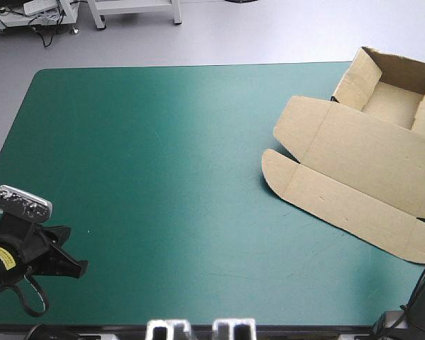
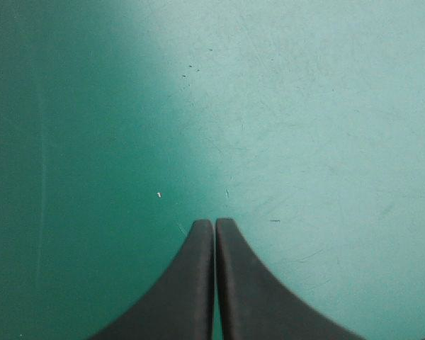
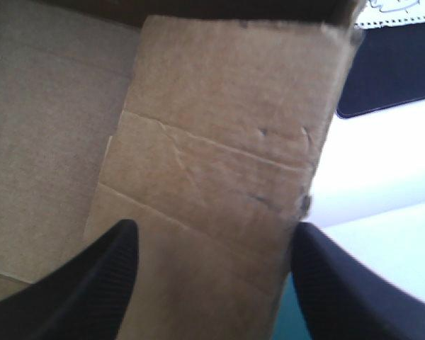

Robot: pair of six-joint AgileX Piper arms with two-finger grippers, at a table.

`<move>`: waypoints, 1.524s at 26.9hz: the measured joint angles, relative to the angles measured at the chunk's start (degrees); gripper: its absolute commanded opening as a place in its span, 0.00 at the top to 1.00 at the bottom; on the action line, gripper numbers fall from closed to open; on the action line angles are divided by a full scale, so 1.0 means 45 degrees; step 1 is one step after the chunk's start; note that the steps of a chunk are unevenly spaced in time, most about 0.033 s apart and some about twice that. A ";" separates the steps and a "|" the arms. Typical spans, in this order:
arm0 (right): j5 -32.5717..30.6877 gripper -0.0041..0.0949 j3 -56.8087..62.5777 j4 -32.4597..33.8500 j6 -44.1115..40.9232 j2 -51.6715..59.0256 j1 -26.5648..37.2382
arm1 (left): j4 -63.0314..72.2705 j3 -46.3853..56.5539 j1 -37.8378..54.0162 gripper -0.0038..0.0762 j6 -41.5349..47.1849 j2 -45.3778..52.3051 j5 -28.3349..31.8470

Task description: Fold the box

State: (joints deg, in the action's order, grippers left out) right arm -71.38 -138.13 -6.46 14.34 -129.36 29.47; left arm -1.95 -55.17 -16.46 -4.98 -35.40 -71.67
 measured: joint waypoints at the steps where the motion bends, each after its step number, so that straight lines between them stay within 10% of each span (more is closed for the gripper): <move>1: 0.0000 0.22 0.0000 0.0105 -0.0148 0.0000 0.0011 | 0.0000 0.0000 0.0000 0.96 0.0000 0.0000 0.0000; 11: 0.0000 0.28 -0.0189 0.0043 -0.0549 0.0549 0.0011 | -0.0055 0.0000 0.0000 0.96 -0.0012 0.0000 0.0000; 16: 0.0000 0.50 -0.0692 -0.1411 -0.0510 0.1480 0.0011 | -0.0821 0.0000 0.0000 0.96 0.0304 0.0000 0.0000; 21: 0.0011 0.98 -0.0891 -0.4746 0.0696 0.3063 -0.0758 | -0.1718 0.0000 0.0000 0.96 0.0912 0.0000 0.0000; 24: 0.0011 0.98 -0.0891 -0.7045 0.2289 0.4447 -0.2873 | -0.1745 0.0000 0.0000 0.96 0.0968 0.0000 0.0000; 32: -0.0013 0.98 0.0897 -0.3100 0.2226 0.7356 -0.7987 | -0.1745 0.0000 0.0000 0.96 0.0998 0.0000 0.0000; 41: -0.0011 0.98 0.8451 -0.1648 0.2097 1.1428 -0.9759 | -0.1510 0.0000 0.0000 0.96 0.0987 0.0000 0.0000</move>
State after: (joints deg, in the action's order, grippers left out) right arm -71.43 -100.10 -13.88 23.78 -77.93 -14.44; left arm -8.75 -55.17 -16.46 -0.54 -35.40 -71.67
